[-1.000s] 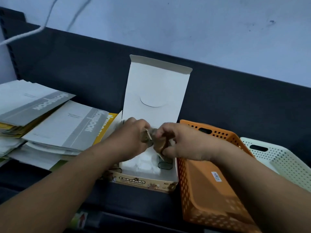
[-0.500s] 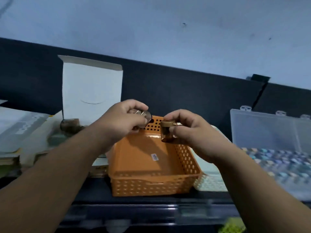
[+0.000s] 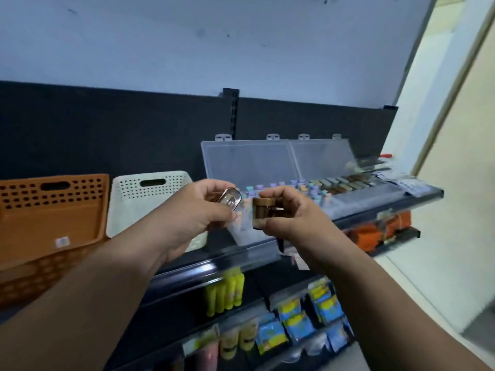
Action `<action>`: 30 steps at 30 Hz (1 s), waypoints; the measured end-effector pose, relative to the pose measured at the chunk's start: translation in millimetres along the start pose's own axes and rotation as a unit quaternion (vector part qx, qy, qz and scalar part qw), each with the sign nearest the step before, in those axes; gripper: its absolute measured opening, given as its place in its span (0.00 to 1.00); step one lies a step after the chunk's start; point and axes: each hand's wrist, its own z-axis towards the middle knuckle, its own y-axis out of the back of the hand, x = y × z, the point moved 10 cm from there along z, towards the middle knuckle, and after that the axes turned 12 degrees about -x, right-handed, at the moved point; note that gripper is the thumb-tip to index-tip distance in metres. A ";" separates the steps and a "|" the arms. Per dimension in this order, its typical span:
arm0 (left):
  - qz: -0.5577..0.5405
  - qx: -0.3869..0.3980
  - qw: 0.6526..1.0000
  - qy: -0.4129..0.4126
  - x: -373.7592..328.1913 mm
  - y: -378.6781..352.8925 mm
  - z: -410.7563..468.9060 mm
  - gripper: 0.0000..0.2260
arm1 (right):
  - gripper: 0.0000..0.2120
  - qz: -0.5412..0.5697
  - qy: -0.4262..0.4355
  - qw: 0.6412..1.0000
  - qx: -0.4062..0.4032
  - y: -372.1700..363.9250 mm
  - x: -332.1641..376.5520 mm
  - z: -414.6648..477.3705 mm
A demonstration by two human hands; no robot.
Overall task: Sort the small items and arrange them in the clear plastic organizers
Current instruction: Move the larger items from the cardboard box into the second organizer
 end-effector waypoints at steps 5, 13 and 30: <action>-0.051 0.056 0.996 0.041 9.4 -111.5 -5.0 0.09 | 0.09 0.027 -0.038 0.995 -0.088 108.5 -19.0 -22.1; -0.040 0.157 0.985 0.058 25.6 -261.3 2.2 0.03 | 0.05 -0.001 -0.054 0.975 -0.218 248.7 -50.7 -49.7; -0.141 0.245 0.944 0.169 60.5 -497.0 146.1 0.10 | 0.16 -0.047 -0.088 0.943 -0.319 455.2 -112.6 90.4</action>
